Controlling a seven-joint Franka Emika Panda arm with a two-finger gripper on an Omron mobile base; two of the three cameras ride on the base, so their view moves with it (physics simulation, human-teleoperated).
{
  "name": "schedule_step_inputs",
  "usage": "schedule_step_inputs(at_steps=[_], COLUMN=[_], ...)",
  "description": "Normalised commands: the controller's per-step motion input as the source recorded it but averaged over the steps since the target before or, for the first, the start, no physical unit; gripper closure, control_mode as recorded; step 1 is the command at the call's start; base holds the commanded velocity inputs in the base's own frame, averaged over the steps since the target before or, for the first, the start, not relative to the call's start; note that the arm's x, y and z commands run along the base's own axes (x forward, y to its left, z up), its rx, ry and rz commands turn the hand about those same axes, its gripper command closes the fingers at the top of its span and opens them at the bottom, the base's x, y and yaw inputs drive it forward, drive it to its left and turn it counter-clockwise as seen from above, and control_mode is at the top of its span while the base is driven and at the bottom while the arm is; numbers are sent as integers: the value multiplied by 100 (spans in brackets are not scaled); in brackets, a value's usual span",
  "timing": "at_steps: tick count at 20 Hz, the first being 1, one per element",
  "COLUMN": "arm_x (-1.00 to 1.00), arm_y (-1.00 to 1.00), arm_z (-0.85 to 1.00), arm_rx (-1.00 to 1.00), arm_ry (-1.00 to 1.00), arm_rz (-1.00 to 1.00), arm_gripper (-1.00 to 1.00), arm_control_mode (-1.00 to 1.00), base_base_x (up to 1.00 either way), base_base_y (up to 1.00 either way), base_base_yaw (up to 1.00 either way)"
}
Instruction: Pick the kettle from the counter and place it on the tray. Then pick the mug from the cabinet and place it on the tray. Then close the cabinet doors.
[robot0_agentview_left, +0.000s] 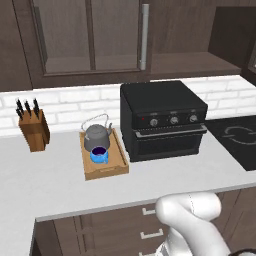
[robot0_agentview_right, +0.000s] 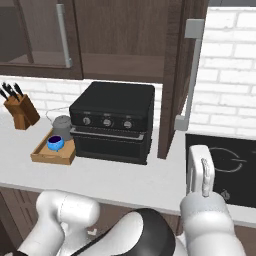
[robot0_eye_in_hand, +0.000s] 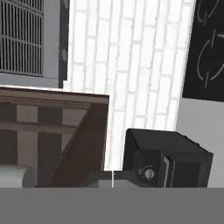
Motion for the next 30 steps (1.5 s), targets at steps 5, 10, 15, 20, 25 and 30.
schedule_step_inputs(at_steps=[5, 10, 15, 20, 25, 30], arm_x=[67, 100, 100, 87, 39, 30], arm_y=[-89, -66, -64, -78, -8, 41], arm_z=[-33, -7, -11, -12, 4, 14], arm_rx=[17, 19, 16, 18, 8, 0], arm_ry=[0, 0, 0, 0, -2, -7], arm_rz=[2, 10, 10, 11, 11, 9], arm_gripper=[100, 100, 100, 100, 100, 100], arm_control_mode=[-100, -100, -100, -100, -100, -100], base_base_x=[0, 0, 0, 0, 0, 0], base_base_y=[0, 0, 0, 0, 0, 0], base_base_yaw=[0, 0, 0, 0, 0, 0])
